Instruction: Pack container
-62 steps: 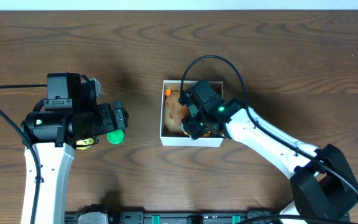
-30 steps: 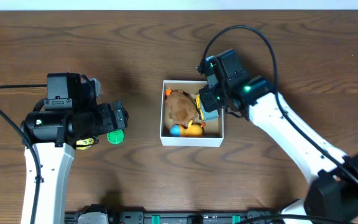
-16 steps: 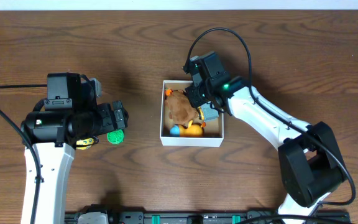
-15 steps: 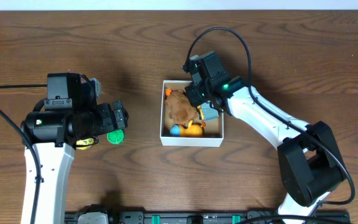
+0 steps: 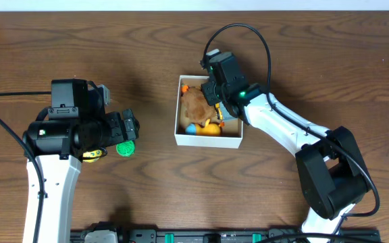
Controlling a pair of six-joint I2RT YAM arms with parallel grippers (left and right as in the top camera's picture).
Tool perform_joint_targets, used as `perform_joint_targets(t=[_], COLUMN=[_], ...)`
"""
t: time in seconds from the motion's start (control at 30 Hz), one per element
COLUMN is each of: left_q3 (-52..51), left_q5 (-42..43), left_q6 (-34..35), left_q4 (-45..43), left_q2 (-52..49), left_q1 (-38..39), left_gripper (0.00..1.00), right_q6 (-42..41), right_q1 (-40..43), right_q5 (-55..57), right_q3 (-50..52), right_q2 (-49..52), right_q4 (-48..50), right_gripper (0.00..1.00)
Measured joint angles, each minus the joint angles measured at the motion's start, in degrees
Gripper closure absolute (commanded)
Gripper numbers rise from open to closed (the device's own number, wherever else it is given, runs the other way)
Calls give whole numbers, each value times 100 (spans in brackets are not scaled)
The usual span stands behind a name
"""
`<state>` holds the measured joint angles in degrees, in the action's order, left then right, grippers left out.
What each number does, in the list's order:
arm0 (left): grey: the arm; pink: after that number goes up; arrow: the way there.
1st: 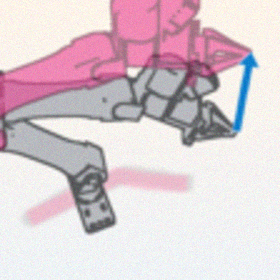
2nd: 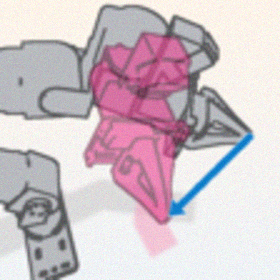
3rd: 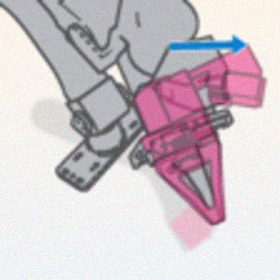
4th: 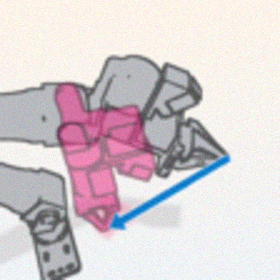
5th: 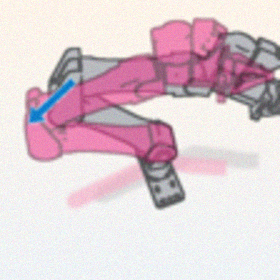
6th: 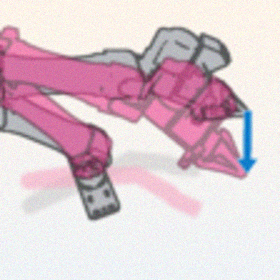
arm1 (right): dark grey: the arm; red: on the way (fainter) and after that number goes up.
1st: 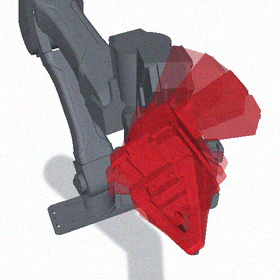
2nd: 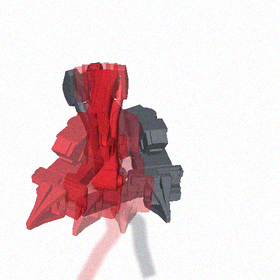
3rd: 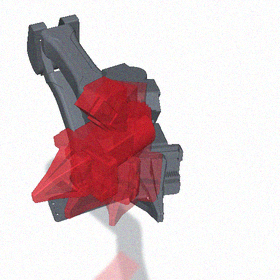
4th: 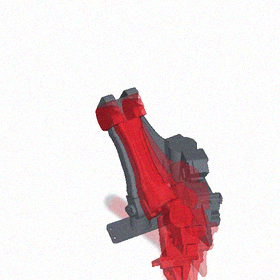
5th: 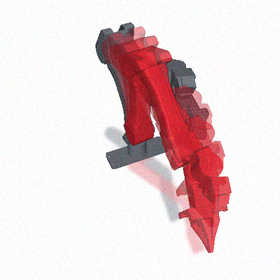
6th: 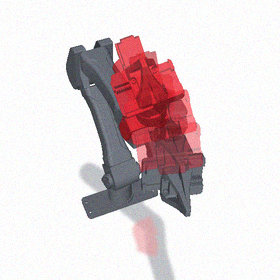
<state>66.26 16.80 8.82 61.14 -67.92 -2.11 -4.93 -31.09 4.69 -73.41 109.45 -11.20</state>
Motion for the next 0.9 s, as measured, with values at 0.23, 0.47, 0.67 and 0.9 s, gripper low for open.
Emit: perform_joint_targets(t=[0.23, 0.47, 0.67, 0.9], left_q3=[0, 0, 0, 70], left_q5=[0, 0, 2, -101], left_q6=[-2, 0, -2, 92], left_q4=[0, -7, -26, 184], left_q2=[0, 0, 0, -2], left_q1=[0, 0, 0, 0], left_gripper=[2, 2, 2, 2], right_q6=[15, 111, 140, -308], right_q1=[28, 33, 151, 1397], right_q5=[66, -1123, -1589, -1655], right_q3=[0, 7, 17, -57], right_q2=[0, -160, -1333, -2369], right_q4=[164, -304, -925, -2162], right_gripper=[78, 18, 1, 1])
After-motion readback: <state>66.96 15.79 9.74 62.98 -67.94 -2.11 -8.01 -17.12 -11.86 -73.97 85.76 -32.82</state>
